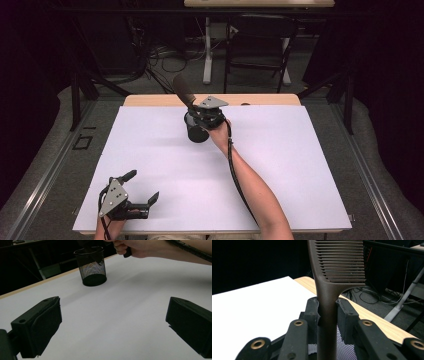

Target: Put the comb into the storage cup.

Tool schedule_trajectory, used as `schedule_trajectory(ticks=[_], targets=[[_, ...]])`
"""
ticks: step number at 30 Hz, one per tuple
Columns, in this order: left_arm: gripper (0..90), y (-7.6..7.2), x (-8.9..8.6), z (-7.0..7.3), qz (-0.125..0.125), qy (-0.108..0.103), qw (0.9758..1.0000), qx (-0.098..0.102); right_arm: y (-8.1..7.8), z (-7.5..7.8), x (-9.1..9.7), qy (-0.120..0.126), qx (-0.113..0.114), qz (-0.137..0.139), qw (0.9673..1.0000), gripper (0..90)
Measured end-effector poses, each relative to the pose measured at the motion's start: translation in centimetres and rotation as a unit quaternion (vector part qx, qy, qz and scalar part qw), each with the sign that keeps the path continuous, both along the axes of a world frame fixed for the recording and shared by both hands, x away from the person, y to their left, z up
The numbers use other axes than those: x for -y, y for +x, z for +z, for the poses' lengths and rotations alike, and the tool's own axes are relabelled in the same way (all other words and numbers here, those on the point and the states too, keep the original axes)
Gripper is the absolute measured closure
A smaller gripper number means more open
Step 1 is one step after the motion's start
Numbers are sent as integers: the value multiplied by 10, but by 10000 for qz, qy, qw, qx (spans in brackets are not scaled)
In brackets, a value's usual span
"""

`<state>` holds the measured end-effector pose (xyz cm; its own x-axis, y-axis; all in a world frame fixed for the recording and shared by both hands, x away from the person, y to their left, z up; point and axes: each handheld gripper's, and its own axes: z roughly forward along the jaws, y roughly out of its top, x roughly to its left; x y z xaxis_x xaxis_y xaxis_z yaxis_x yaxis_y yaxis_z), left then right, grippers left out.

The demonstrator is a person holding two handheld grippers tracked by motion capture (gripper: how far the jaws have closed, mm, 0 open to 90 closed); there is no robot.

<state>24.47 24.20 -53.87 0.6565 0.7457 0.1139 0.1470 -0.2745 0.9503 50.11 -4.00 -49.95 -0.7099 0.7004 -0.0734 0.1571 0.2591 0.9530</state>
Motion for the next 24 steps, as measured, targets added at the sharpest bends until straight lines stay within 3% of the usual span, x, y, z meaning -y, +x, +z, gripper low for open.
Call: schedule_trajectory(ticks=[12,20,24], targets=[[4,0,1,0,0,37,10000,-6,1,-5,0,-171,-179,-51,9997,720],[5,0,1,0,8,21,10000,17,-3,-7,-1,-405,-470,-56,9981,711],[5,0,1,0,10,31,10000,10,-6,-2,2,-549,-762,-143,9955,534]])
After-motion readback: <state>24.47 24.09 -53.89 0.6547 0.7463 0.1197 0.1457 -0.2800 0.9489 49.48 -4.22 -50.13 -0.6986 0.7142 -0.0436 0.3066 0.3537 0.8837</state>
